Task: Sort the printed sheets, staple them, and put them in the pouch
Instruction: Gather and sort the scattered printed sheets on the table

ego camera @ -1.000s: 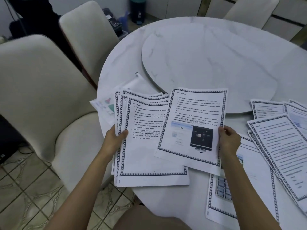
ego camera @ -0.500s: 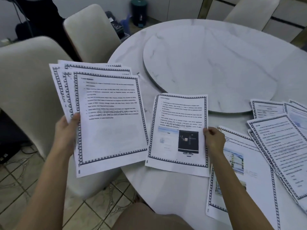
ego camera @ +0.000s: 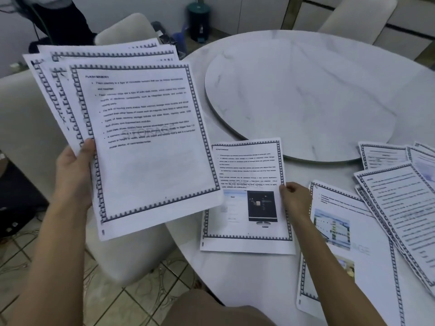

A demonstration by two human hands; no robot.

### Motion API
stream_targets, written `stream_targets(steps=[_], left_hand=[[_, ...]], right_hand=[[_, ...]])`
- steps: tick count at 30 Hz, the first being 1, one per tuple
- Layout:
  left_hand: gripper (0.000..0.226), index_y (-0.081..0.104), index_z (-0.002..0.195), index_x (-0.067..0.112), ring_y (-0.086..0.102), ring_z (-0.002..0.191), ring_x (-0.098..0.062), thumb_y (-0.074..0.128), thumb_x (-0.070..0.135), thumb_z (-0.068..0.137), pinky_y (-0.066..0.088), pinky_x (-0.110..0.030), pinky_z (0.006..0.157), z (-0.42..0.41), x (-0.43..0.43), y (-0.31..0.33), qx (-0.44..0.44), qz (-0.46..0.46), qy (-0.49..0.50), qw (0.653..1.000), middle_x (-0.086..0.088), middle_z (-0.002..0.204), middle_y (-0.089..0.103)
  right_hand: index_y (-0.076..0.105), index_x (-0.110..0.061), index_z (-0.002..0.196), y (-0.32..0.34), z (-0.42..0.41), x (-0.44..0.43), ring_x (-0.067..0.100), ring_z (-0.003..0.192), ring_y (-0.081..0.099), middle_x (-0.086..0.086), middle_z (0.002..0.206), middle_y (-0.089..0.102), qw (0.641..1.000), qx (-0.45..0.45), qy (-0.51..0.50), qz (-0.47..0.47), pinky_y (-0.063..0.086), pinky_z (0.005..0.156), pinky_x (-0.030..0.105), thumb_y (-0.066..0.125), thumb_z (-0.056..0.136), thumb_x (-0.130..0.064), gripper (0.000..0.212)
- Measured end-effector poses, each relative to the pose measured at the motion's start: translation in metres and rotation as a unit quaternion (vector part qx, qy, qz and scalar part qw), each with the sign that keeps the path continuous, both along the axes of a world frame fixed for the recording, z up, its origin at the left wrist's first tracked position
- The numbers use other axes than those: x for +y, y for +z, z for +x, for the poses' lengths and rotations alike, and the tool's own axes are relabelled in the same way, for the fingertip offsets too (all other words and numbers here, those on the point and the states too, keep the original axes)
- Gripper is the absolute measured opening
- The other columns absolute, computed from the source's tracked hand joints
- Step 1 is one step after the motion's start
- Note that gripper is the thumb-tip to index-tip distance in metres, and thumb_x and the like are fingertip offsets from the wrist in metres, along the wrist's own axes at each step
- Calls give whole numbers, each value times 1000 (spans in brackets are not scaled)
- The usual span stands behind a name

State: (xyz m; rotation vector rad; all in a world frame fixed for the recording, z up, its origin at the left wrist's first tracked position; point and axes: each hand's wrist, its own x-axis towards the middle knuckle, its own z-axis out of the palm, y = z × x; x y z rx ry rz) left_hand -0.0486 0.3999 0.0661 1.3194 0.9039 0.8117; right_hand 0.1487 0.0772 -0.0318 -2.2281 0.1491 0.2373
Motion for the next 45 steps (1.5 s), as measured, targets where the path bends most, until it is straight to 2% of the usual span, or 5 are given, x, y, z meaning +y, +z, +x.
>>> stream_targets(steps=[5, 11, 25, 35, 45], left_hand=[[17, 57, 90, 25, 66, 59, 4, 44, 18, 97, 52, -12, 52, 25, -25, -11, 5, 5, -70, 997, 22, 62, 69], [17, 58, 102, 15, 69, 65, -4, 42, 16, 97, 56, -19, 58, 42, -63, -46, 11, -61, -165, 984, 13, 71, 73], [34, 54, 120, 15, 71, 78, -8, 34, 31, 99, 57, -22, 64, 29, -68, -70, 41, -126, -190, 973, 6, 94, 71], [26, 59, 101, 17, 69, 65, -5, 36, 29, 99, 58, -24, 60, 15, -44, -78, 58, -108, -128, 984, 10, 73, 73], [22, 52, 114, 24, 66, 68, 5, 36, 27, 100, 56, -15, 61, -16, 16, -50, 13, -64, -5, 998, 12, 95, 63]], right_hand=[[47, -4, 130, 11, 1, 8, 21, 97, 56, 12, 119, 58, 999, -30, 15, 6, 39, 82, 25, 58, 90, -19, 44], [54, -8, 114, 45, -7, 32, 20, 91, 61, 8, 105, 61, 955, 60, 70, 282, 51, 75, 22, 50, 94, -28, 29], [63, -22, 71, 51, -14, 55, 9, 67, 56, -5, 72, 63, 975, 10, 28, 220, 50, 72, 27, 73, 77, -13, 15], [69, -2, 96, 34, 14, 22, 6, 67, 55, 2, 80, 64, 986, -79, -53, 140, 40, 61, 2, 62, 86, -11, 15], [67, 4, 97, 2, 13, 1, 30, 85, 60, 19, 97, 69, 999, -51, 8, 16, 40, 75, 26, 50, 91, -4, 20]])
